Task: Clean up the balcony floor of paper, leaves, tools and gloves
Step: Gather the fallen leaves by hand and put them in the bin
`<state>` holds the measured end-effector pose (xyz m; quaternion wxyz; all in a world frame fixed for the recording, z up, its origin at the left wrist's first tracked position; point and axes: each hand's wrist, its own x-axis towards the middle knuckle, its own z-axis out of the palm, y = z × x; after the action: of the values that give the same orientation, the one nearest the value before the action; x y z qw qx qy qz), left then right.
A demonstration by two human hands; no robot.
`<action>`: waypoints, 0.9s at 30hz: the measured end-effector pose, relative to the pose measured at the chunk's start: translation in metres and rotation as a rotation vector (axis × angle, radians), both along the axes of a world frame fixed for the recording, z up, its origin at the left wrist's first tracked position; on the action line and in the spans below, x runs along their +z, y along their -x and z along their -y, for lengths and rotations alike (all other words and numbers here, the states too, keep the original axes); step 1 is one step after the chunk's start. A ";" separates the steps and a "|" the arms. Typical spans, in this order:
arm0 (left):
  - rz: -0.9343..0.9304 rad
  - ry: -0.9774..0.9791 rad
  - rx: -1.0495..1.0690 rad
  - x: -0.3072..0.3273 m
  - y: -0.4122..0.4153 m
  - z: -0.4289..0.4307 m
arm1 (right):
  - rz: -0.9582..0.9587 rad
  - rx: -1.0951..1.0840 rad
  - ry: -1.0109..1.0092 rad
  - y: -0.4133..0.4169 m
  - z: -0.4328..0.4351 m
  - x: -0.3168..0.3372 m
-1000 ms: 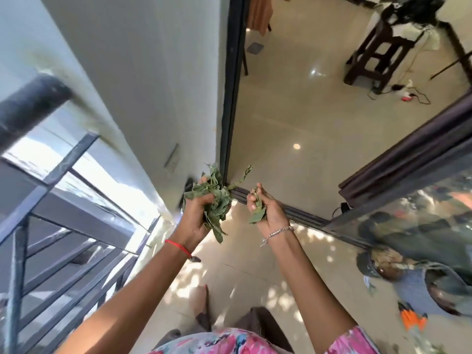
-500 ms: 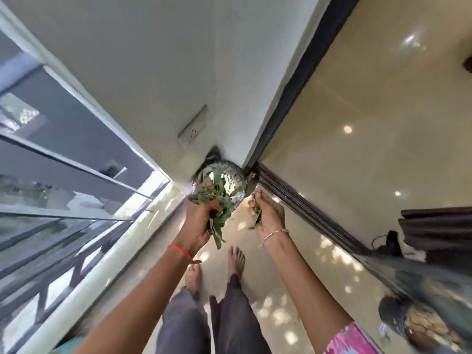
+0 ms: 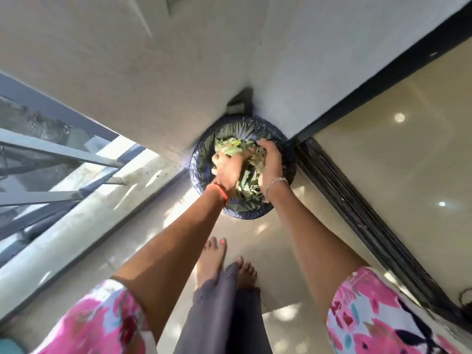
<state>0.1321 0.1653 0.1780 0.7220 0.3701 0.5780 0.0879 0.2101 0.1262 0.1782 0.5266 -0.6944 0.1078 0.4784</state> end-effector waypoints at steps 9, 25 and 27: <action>-0.167 -0.015 -0.276 0.018 -0.003 -0.011 | 0.227 0.419 0.273 -0.006 0.015 0.051; -0.146 -0.728 -1.540 0.364 0.056 0.132 | 0.381 0.508 0.492 0.097 0.205 0.404; -0.066 -0.769 -1.734 0.391 0.068 0.168 | 0.372 0.384 0.534 0.125 0.248 0.430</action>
<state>0.0636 -0.0023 0.5693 0.3477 0.8849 0.0534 -0.3052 0.0847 -0.1218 0.6084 0.2385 -0.8897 -0.0009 0.3893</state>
